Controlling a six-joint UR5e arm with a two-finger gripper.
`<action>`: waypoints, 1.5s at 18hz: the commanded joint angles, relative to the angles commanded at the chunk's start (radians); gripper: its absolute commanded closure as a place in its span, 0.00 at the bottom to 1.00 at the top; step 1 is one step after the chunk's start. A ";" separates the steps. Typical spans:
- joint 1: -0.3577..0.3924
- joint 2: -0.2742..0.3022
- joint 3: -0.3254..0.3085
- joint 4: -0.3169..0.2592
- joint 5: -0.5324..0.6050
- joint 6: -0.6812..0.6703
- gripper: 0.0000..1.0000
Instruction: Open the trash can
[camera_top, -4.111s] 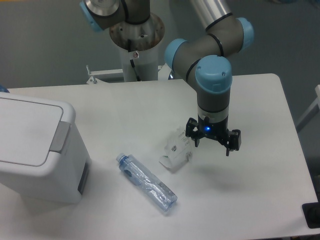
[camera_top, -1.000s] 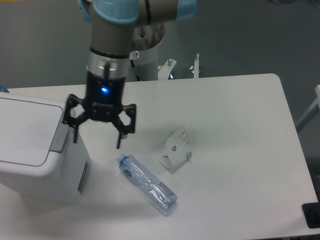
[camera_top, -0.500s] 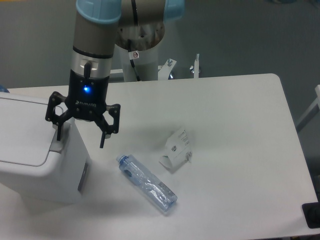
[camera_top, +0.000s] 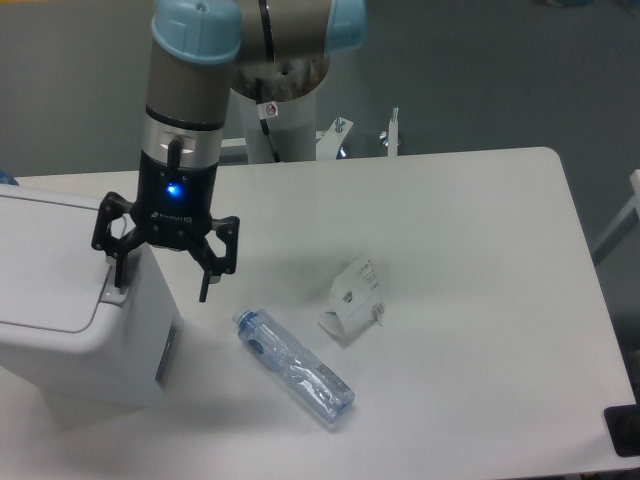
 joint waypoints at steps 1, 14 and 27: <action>0.000 0.000 0.000 0.000 0.000 0.000 0.00; 0.000 0.000 0.005 -0.002 0.002 -0.002 0.00; 0.224 -0.026 0.041 0.018 0.002 0.148 0.00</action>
